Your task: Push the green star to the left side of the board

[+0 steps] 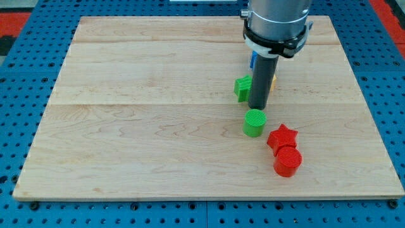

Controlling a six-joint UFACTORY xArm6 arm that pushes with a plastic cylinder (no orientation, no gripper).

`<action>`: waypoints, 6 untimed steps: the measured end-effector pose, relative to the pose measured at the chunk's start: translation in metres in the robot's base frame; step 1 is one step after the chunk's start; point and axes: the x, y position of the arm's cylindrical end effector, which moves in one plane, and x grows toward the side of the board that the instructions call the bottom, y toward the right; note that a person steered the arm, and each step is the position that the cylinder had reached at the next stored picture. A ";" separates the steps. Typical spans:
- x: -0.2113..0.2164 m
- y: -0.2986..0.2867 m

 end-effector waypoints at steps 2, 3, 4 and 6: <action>-0.017 0.064; -0.025 0.070; -0.041 0.070; -0.043 -0.007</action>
